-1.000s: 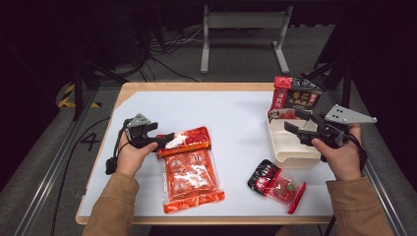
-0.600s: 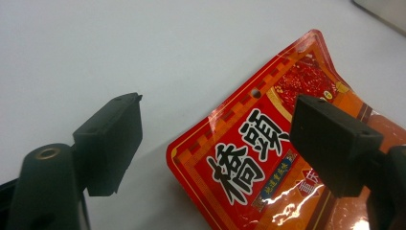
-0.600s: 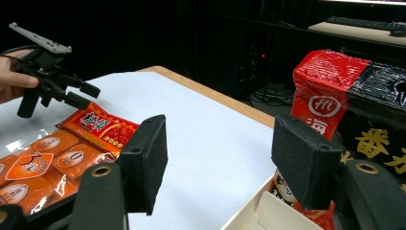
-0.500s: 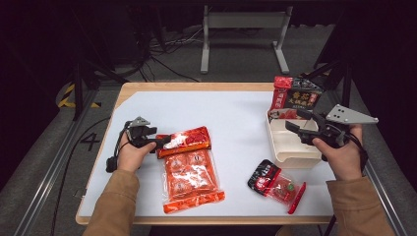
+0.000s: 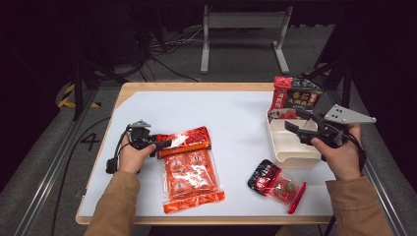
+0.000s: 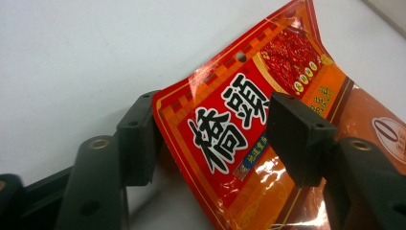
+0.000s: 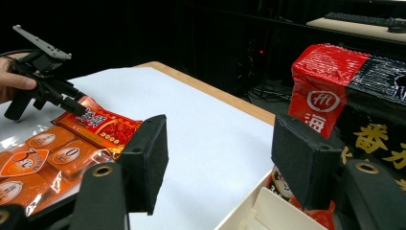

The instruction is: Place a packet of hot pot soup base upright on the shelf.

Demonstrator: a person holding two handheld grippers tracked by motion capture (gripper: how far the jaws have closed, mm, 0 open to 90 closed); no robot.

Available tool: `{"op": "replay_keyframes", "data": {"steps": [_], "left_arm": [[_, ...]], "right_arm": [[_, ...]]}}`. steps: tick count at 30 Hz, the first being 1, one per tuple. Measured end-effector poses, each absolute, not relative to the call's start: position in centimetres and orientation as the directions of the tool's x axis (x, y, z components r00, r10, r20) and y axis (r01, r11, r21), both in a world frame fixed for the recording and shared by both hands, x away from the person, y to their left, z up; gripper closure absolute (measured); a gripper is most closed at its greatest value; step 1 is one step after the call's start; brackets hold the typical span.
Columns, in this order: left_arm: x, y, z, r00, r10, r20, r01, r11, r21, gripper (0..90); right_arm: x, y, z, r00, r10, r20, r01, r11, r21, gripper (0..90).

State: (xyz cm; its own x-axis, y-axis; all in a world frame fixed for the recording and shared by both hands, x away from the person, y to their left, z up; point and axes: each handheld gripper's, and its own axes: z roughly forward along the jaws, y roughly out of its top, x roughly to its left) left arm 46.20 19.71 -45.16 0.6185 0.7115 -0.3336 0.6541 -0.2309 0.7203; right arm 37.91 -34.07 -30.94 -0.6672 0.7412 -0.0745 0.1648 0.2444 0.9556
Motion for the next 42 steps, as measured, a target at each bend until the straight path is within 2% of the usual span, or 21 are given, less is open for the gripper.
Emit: {"op": "replay_keyframes", "data": {"steps": [6, 11, 17, 20, 23, 42], "left_arm": [[46.1, 19.4, -45.3, 0.626, 0.702, -0.339, 0.666, -0.256, 0.701, 51.8], [46.3, 19.2, -45.5, 0.599, 0.726, -0.339, 0.686, -0.246, 0.685, 71.0], [46.2, 19.4, -45.1, 0.607, 0.729, -0.318, 0.661, -0.241, 0.710, 86.9], [46.0, 19.4, -44.9, 0.600, 0.724, -0.340, 0.668, -0.220, 0.711, 88.7], [45.8, 19.2, -44.7, 0.614, 0.724, -0.315, 0.649, -0.237, 0.723, 89.6], [44.1, 19.2, -41.6, 0.624, 0.706, -0.334, 0.593, -0.150, 0.791, 89.8]], "right_arm": [[38.0, -33.8, -31.0, -0.676, 0.733, -0.079, 0.160, 0.251, 0.955, 38.3], [38.1, -33.6, -31.2, -0.678, 0.730, -0.078, 0.165, 0.256, 0.952, 38.2], [38.2, -33.6, -31.3, -0.673, 0.736, -0.078, 0.171, 0.257, 0.951, 38.3], [38.2, -33.6, -31.3, -0.675, 0.734, -0.076, 0.171, 0.256, 0.951, 38.2], [38.1, -33.6, -31.3, -0.675, 0.734, -0.074, 0.173, 0.255, 0.951, 38.4], [38.0, -33.4, -31.3, -0.676, 0.733, -0.070, 0.177, 0.254, 0.951, 40.7]]}}
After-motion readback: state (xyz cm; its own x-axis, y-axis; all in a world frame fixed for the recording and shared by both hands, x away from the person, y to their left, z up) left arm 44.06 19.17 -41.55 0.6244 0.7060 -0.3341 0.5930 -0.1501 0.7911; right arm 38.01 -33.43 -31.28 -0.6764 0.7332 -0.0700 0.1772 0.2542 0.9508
